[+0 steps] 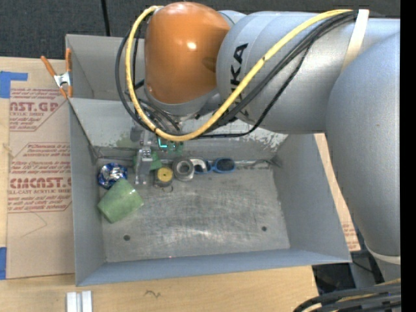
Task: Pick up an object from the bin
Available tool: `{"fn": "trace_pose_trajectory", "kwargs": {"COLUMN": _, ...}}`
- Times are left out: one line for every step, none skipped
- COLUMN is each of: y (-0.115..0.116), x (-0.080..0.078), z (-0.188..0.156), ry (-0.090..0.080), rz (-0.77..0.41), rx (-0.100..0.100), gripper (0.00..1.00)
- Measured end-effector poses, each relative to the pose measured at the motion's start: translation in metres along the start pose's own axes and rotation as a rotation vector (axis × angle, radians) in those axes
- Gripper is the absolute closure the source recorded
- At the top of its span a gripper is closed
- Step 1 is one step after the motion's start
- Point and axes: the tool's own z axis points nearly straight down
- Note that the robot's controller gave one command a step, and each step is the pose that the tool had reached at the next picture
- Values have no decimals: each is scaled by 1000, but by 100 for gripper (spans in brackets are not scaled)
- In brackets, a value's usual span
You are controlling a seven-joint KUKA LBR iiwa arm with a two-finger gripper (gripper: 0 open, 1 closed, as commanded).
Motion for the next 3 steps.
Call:
{"fn": "trace_pose_trajectory", "kwargs": {"y": 22, "x": 32, "z": -64, "ry": -6, "rz": -265, "rx": -1, "gripper": 0}}
{"fn": "trace_pose_trajectory", "kwargs": {"y": -95, "x": 31, "z": 90, "ry": 8, "rz": -137, "rx": 4, "gripper": 0}}
{"fn": "trace_pose_trajectory", "kwargs": {"y": -101, "x": 1, "z": 126, "ry": 0, "rz": 56, "rx": 1, "gripper": 0}}
